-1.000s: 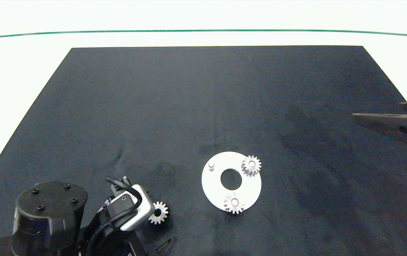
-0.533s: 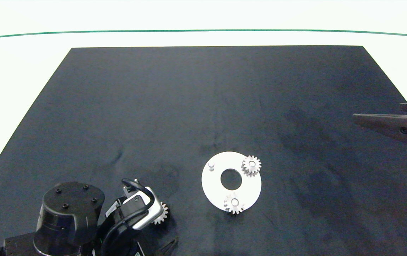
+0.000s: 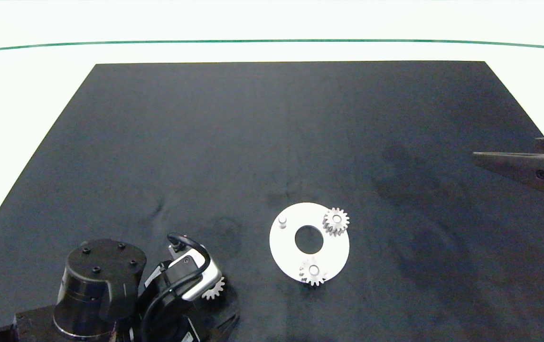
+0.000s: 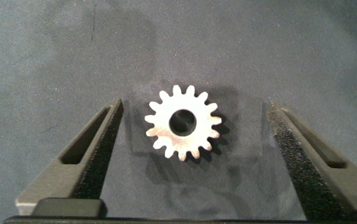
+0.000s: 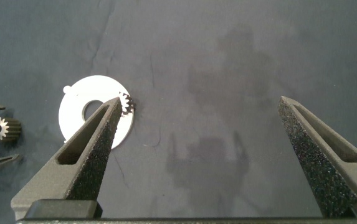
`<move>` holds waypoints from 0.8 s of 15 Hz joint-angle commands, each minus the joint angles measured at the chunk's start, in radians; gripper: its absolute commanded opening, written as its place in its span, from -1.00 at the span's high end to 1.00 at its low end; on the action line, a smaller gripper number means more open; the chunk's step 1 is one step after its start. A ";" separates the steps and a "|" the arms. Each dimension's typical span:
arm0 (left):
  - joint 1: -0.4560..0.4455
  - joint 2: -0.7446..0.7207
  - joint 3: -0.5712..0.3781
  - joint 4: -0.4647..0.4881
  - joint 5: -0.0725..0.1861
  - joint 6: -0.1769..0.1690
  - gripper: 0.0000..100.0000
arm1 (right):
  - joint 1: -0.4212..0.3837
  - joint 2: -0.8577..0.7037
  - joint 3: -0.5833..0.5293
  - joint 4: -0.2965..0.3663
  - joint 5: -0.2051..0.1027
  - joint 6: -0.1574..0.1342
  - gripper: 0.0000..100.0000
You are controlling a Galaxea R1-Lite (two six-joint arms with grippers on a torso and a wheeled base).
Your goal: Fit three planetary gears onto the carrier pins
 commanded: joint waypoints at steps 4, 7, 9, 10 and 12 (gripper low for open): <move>-0.001 0.003 -0.005 0.001 0.001 0.003 -0.63 | 0.000 0.001 0.000 0.001 -0.002 0.000 -1.00; -0.001 0.005 -0.004 0.019 0.001 -0.007 -0.51 | 0.000 -0.003 0.000 0.001 -0.002 0.000 -1.00; -0.001 0.005 -0.005 0.024 0.001 -0.010 -0.42 | 0.000 -0.003 0.000 0.001 -0.002 0.000 -1.00; -0.001 0.003 -0.005 0.024 0.001 -0.010 -0.39 | 0.000 -0.003 0.000 0.001 -0.002 0.000 -1.00; -0.001 0.003 -0.005 0.025 0.001 -0.010 -0.30 | 0.000 -0.001 0.000 0.001 -0.002 0.000 -1.00</move>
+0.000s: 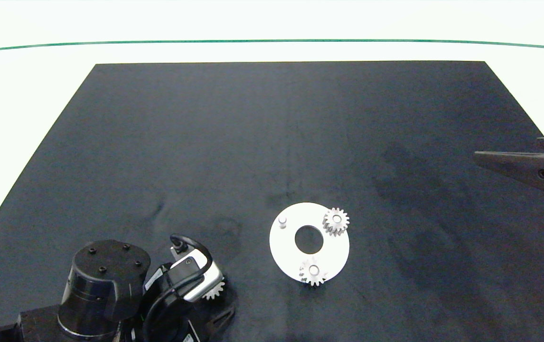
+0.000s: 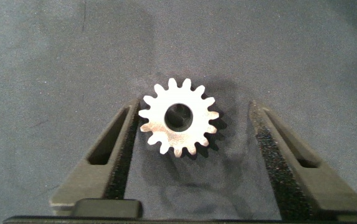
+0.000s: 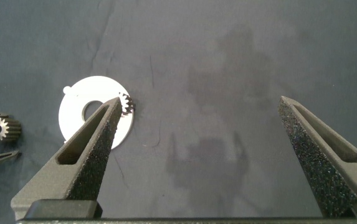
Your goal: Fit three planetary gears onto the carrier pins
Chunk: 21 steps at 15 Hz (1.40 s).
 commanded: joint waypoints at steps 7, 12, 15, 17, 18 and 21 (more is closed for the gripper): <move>-0.003 0.019 -0.013 -0.003 0.001 -0.006 -0.03 | 0.001 0.001 -0.003 0.002 -0.002 -0.001 -1.00; -0.005 0.024 -0.011 -0.003 0.001 -0.006 0.18 | 0.001 0.001 -0.005 0.000 -0.002 -0.001 -1.00; -0.005 0.024 -0.010 -0.003 0.001 -0.006 0.30 | 0.001 0.001 -0.003 0.000 -0.002 -0.001 -1.00; -0.005 0.024 -0.010 -0.003 0.001 -0.006 0.39 | 0.001 0.001 -0.005 0.000 -0.002 -0.001 -1.00; -0.005 0.024 -0.006 -0.003 0.001 -0.006 0.42 | 0.001 0.001 -0.005 0.000 -0.002 -0.001 -1.00; -0.006 0.024 -0.005 -0.003 0.001 -0.006 0.54 | 0.001 -0.001 -0.002 0.002 -0.002 -0.001 -1.00</move>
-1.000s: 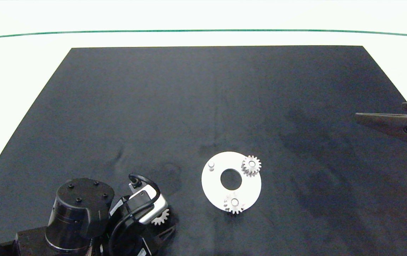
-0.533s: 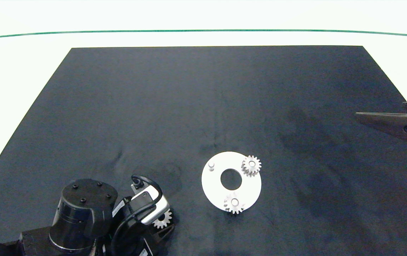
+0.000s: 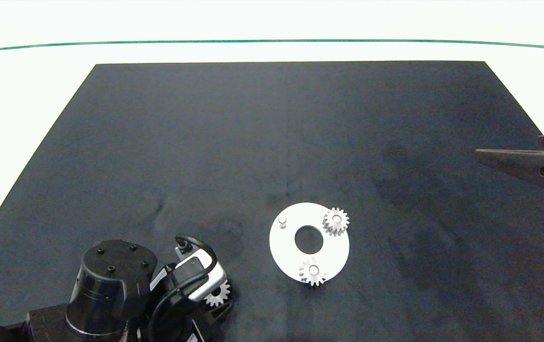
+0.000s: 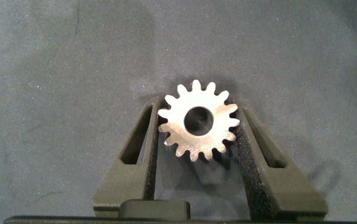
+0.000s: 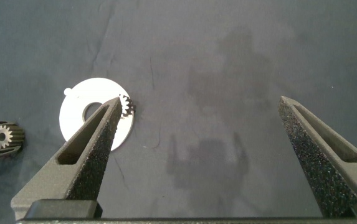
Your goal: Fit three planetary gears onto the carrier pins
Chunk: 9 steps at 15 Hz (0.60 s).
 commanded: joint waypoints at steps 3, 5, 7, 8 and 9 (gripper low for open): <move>-0.001 -0.012 -0.018 -0.002 0.002 0.004 0.56 | 0.001 -0.001 0.004 0.003 -0.002 0.001 -1.00; -0.001 -0.023 -0.030 0.020 0.013 0.009 0.56 | 0.001 -0.001 0.003 0.001 -0.002 0.001 -1.00; -0.009 -0.043 -0.081 0.095 0.015 0.015 0.56 | 0.002 -0.012 0.004 0.003 -0.002 0.001 -1.00; -0.010 -0.054 -0.113 0.127 0.016 0.015 0.56 | 0.002 -0.015 0.006 0.003 -0.002 0.001 -1.00; -0.012 -0.057 -0.130 0.146 0.016 0.017 0.56 | 0.002 -0.017 0.006 0.003 -0.002 0.001 -1.00</move>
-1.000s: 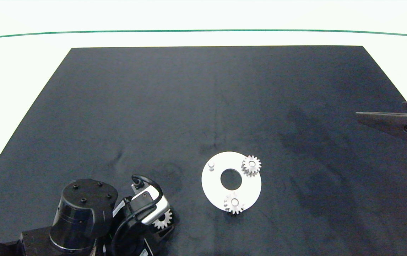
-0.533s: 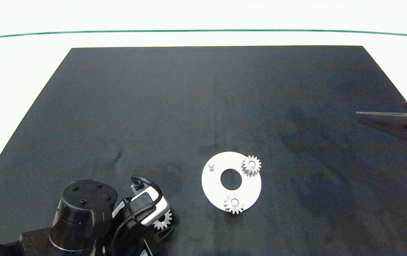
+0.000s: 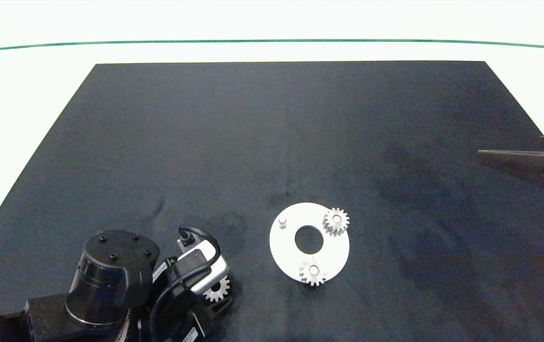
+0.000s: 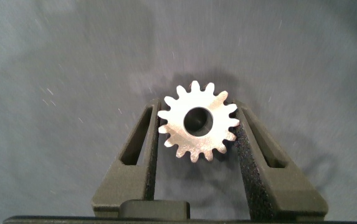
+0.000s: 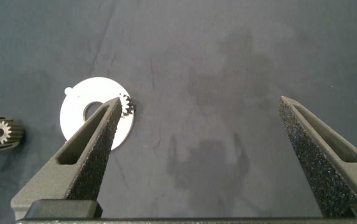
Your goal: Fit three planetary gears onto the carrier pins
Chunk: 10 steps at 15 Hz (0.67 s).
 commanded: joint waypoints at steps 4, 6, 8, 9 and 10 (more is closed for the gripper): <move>-0.005 -0.039 -0.174 0.152 0.018 0.038 0.56 | 0.004 -0.025 0.020 0.003 -0.002 -0.001 -1.00; -0.018 -0.035 -0.225 0.206 0.023 0.037 0.56 | 0.004 -0.039 0.023 0.003 -0.002 0.000 -1.00; -0.031 -0.024 -0.253 0.215 0.030 0.035 0.56 | 0.004 -0.054 0.023 0.004 -0.002 0.000 -1.00; -0.039 -0.013 -0.274 0.217 0.032 0.034 0.56 | 0.004 -0.062 0.023 0.006 -0.002 -0.001 -1.00; -0.047 -0.004 -0.286 0.217 0.040 0.034 0.56 | 0.004 -0.065 0.023 0.006 -0.002 -0.001 -1.00</move>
